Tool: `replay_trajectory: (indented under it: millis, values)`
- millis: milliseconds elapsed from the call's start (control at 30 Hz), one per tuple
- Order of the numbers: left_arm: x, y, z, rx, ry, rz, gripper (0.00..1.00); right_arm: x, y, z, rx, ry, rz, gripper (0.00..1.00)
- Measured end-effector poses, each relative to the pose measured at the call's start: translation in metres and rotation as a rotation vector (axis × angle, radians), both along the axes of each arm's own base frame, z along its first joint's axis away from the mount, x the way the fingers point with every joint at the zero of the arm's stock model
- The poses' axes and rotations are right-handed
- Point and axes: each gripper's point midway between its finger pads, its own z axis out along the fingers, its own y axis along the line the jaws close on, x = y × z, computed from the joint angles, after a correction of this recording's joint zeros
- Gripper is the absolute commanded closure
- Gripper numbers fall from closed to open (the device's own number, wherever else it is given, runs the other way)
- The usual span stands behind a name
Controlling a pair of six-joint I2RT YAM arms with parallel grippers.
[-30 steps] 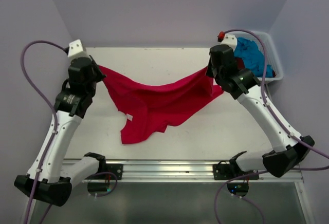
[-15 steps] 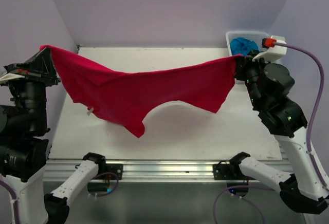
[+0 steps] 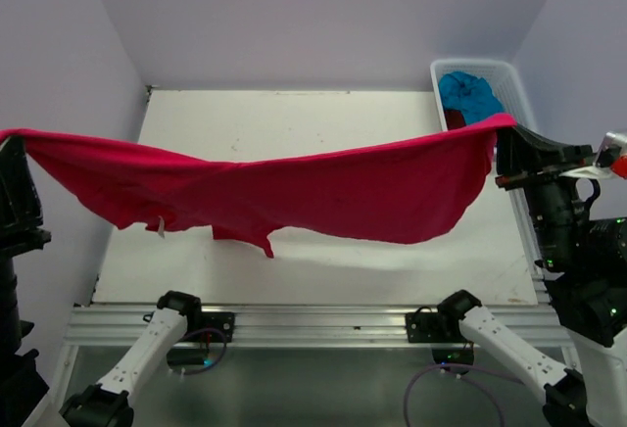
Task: Fold and stack the t-shirts
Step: Flatten out the tshirt
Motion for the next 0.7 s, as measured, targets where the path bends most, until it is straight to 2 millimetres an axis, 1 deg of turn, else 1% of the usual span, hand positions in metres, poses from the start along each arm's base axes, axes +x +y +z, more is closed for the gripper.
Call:
replay_trajectory:
  millis: [67, 133, 167, 233, 300, 333, 433, 500, 533, 567, 600, 633, 667, 700]
  values:
    - [-0.014, 0.000, 0.010, 0.008, -0.050, -0.003, 1.00, 0.002, 0.000, 0.002, -0.005, -0.007, -0.006, 1.00]
    - [-0.016, 0.002, 0.013, 0.011, -0.067, 0.011, 1.00, 0.011, 0.002, -0.002, -0.021, 0.022, -0.023, 1.00]
    - [-0.009, 0.003, 0.012, 0.008, -0.053, 0.023, 1.00, 0.020, 0.004, -0.004, -0.029, 0.045, -0.040, 1.00]
    - [0.008, 0.004, 0.007, 0.000, -0.015, 0.048, 1.00, 0.043, 0.009, -0.012, -0.048, 0.101, -0.081, 1.00]
    - [0.044, 0.005, -0.004, -0.003, 0.064, 0.092, 1.00, 0.073, 0.017, -0.030, -0.086, 0.182, -0.128, 1.00]
    - [0.066, 0.005, -0.011, -0.004, 0.115, 0.111, 1.00, 0.089, 0.023, -0.043, -0.113, 0.231, -0.149, 1.00]
    - [0.153, -0.002, -0.043, 0.017, 0.311, 0.173, 1.00, 0.132, 0.037, -0.080, -0.193, 0.369, -0.209, 1.00]
    - [0.218, -0.011, -0.076, 0.051, 0.463, 0.205, 1.00, 0.162, 0.049, -0.108, -0.258, 0.464, -0.243, 1.00]
    - [0.246, -0.015, -0.094, 0.069, 0.529, 0.217, 1.00, 0.174, 0.054, -0.120, -0.285, 0.503, -0.259, 1.00]
    - [0.270, -0.019, -0.111, 0.089, 0.586, 0.226, 1.00, 0.185, 0.058, -0.131, -0.306, 0.535, -0.270, 1.00]
    - [0.295, -0.023, -0.135, 0.115, 0.664, 0.236, 1.00, 0.193, 0.063, -0.140, -0.323, 0.558, -0.276, 1.00]
    - [0.317, -0.027, -0.158, 0.141, 0.733, 0.244, 1.00, 0.198, 0.065, -0.147, -0.334, 0.573, -0.277, 1.00]
    - [0.331, -0.030, -0.178, 0.163, 0.794, 0.246, 1.00, 0.199, 0.066, -0.151, -0.338, 0.581, -0.277, 1.00]
    - [0.339, -0.031, -0.195, 0.182, 0.845, 0.246, 1.00, 0.199, 0.066, -0.154, -0.341, 0.585, -0.276, 1.00]
